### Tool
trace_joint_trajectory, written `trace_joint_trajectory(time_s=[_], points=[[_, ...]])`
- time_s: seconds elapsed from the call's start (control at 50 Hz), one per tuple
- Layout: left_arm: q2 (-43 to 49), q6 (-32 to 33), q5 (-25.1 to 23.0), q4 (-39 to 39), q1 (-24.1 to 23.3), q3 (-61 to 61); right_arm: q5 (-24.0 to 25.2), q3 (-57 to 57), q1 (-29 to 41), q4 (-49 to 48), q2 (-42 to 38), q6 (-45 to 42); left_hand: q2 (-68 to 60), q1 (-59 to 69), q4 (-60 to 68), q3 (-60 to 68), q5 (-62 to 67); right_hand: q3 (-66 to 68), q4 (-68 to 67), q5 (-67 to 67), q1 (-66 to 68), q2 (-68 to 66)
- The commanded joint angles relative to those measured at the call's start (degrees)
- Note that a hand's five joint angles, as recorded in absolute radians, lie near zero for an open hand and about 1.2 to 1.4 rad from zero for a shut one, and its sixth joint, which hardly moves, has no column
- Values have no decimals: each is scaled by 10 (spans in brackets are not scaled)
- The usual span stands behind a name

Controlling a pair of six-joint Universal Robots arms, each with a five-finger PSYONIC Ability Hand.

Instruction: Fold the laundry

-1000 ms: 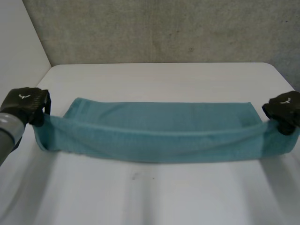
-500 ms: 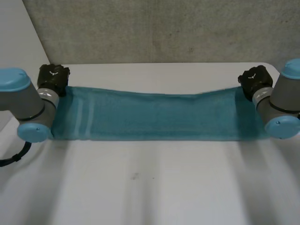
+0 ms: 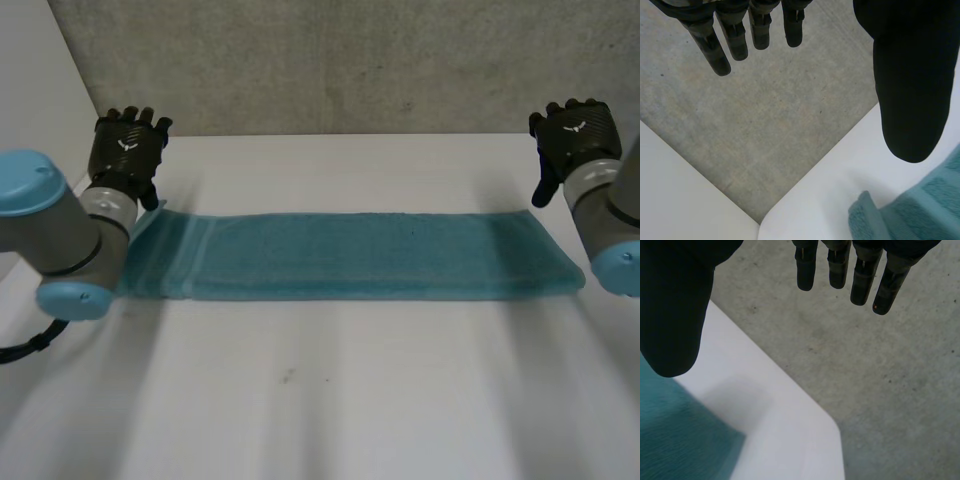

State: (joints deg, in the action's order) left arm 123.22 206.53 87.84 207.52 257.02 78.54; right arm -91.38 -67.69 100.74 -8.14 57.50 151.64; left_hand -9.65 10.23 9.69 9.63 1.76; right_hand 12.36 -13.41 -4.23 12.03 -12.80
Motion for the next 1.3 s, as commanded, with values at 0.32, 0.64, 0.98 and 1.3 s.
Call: trace_joint_trajectory(time_s=[0.32,0.64,0.98,1.3], points=[[-187,-207,2,-14,-15,253,133,-199,-109,50,33,3,-4,-2,3,4,-18,299,-288,-280,302,-294],[-185,-208,2,-12,-8,265,174,-181,-154,-16,-41,2,-4,-2,3,4,-18,411,-401,-393,415,-407],[-190,-208,3,-14,-8,270,47,-122,-243,-14,-38,-15,-4,-2,3,4,-18,676,-666,-658,680,-672],[-202,-208,3,-15,-8,272,27,-49,-217,-9,8,-83,-4,-2,3,4,-18,676,-666,-658,680,-672]])
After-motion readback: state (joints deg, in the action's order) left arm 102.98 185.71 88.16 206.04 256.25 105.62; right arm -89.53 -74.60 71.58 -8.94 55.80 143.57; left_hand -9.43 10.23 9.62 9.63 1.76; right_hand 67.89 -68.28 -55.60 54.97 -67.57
